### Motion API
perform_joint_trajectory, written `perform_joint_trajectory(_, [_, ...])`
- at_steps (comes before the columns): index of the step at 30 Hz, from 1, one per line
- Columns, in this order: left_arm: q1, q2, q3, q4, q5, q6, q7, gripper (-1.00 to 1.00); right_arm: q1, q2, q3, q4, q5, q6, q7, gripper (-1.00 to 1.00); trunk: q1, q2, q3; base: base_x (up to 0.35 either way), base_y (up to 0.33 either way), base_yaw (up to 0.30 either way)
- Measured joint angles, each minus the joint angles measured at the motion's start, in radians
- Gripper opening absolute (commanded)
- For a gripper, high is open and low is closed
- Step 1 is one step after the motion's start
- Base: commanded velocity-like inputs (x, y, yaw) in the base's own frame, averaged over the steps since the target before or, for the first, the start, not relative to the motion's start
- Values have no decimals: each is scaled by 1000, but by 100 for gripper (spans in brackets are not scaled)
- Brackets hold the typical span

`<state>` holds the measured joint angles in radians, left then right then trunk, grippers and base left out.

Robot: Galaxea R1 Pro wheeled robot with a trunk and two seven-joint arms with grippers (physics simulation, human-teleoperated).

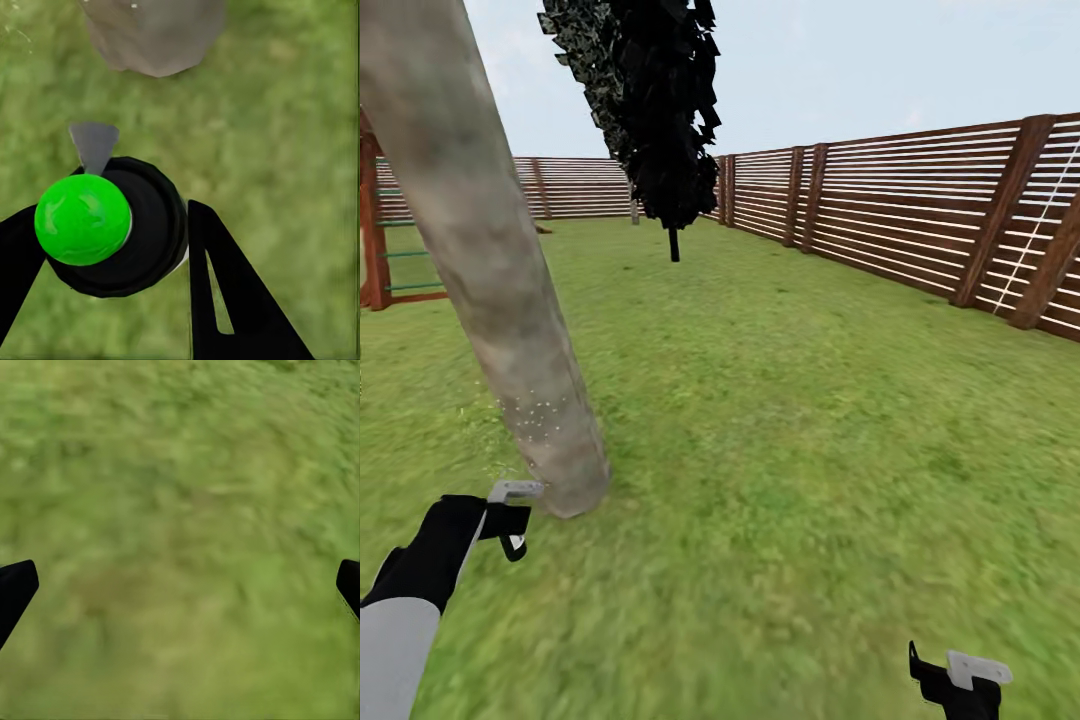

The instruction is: In the garden, pick up the pesticide atomizer on the floor and spray pesticide onto both trees until each tree trunk is fully covered.

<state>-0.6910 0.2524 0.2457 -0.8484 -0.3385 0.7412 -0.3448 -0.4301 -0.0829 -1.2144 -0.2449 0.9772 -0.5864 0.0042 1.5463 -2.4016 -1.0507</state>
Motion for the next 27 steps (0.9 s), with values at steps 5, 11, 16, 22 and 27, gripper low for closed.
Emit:
perform_joint_trajectory(5, [0,0,0,-3,8,-1,1,-100,0,0,0,0,0,0,0,100,0,0,0,230,-193,8])
perform_joint_trajectory(11, [0,-11,-8,-1,73,-59,-10,-100,0,-1,0,0,0,0,0,100,0,0,0,220,-169,0])
perform_joint_trajectory(16, [1,-8,-9,5,67,-59,-1,-100,0,0,0,0,0,0,0,100,0,0,0,20,-15,124])
perform_joint_trajectory(22, [50,-6,-8,44,65,-56,1,-100,0,0,0,2,0,0,0,100,0,0,0,5,-6,271])
perform_joint_trajectory(27, [51,-12,-12,43,66,-57,1,-100,0,0,0,0,0,0,1,100,0,0,0,158,-173,65])
